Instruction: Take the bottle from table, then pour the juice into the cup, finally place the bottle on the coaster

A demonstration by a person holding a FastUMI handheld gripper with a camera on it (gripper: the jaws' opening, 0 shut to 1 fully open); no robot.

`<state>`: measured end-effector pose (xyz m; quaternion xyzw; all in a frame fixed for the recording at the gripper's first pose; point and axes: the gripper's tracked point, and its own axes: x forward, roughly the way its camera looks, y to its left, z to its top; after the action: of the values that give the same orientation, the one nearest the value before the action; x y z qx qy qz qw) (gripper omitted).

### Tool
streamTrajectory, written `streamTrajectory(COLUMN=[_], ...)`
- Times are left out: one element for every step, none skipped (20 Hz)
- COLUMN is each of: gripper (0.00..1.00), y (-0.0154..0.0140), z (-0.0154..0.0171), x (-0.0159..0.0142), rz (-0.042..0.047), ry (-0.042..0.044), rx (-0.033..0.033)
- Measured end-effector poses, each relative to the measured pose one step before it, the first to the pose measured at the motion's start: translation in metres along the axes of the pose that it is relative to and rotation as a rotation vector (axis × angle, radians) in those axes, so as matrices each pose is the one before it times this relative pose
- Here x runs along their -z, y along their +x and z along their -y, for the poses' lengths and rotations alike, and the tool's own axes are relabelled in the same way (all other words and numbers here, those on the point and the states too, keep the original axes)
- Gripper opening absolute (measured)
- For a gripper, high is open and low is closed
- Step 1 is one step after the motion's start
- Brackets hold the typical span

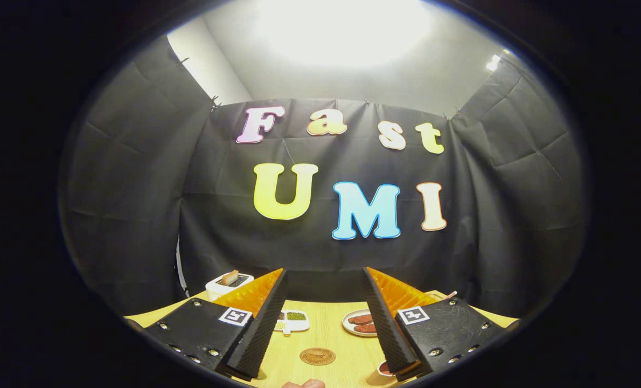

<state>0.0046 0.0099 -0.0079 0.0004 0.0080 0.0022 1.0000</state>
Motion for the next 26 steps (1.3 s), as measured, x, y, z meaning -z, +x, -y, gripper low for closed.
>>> streamTrajectory(gripper=[0.84, 0.84, 0.84, 0.84, 0.84, 0.84, 0.84, 0.84, 0.84, 0.84, 0.84, 0.84, 0.84, 0.84, 0.84, 0.84, 0.84, 0.84, 0.84, 0.84, 0.84, 0.84, 0.84, 0.84, 0.84, 0.84], y=[0.00078, 0.00035, -0.00007, -0.00022, -0.00054, 0.00000, -0.00069, 0.00036, 0.00003, 0.00054, 0.00063, 0.00111, -0.00023, -0.00049, -0.00071, -0.00030, -0.00042, -0.00083, -0.00033, 0.00003, -0.00047, -0.00043, -0.00011, 0.00048, 0.00017, 0.00046], z=[-0.00261, -0.00327, -0.00292, -0.00258, -0.00243, -0.00127, -0.00356, -0.00407, -0.00368, -0.00281, -0.00383, -0.00636, -0.00371, -0.00290, -0.00240, -0.00322, -0.00397, -0.00490, -0.00635, -0.00654, -0.00763, -0.00826, -0.00774, -0.00705, -0.00627, -0.00498], x=[0.00023, 0.00028, 0.00080, 0.00031, 0.00085, 0.00014, 0.00208, 0.00119, 0.00238, 0.00087, 0.00111, 0.00168, 0.00325, 0.00265, 0.00263, 0.00279, 0.00354, 0.00403, 0.00444, 0.00556, 0.00492, 0.00431, 0.00473, 0.00611, 0.00675, 0.00557], rz=[-0.00095, 0.00059, 0.00101, 0.00150, 0.00369, 0.00311, 0.00223, 0.00131, -0.00041, 0.00372, 0.00599, 0.00486, 0.00129, 0.00074, 0.00013, 0.00044, 0.00053, -0.00184, -0.00457, -0.00418, -0.00443, -0.00353, -0.00369, -0.00794, -0.00836, -0.00677], ry=[0.00098, 0.00067, -0.00012, 0.00009, -0.00013, 0.00094, 0.00395, 0.00324, 0.00019, -0.00667, -0.00325, 0.00486, 0.00670, 0.00042, -0.00461, -0.00830, -0.00866, -0.00712, -0.00351, -0.00215, -0.00043, 0.00110, 0.00288, 0.00408, 0.00330, 0.00335], rx=[-0.00325, -0.00492, -0.00366, -0.00242, -0.00116, 0.00282, -0.00176, -0.00362, -0.00384, -0.00404, -0.00767, -0.01461, -0.00698, 0.00038, 0.00369, 0.00553, 0.00457, 0.00352, -0.00224, -0.00597, -0.00928, -0.01283, -0.01315, -0.01293, -0.00974, -0.00692])
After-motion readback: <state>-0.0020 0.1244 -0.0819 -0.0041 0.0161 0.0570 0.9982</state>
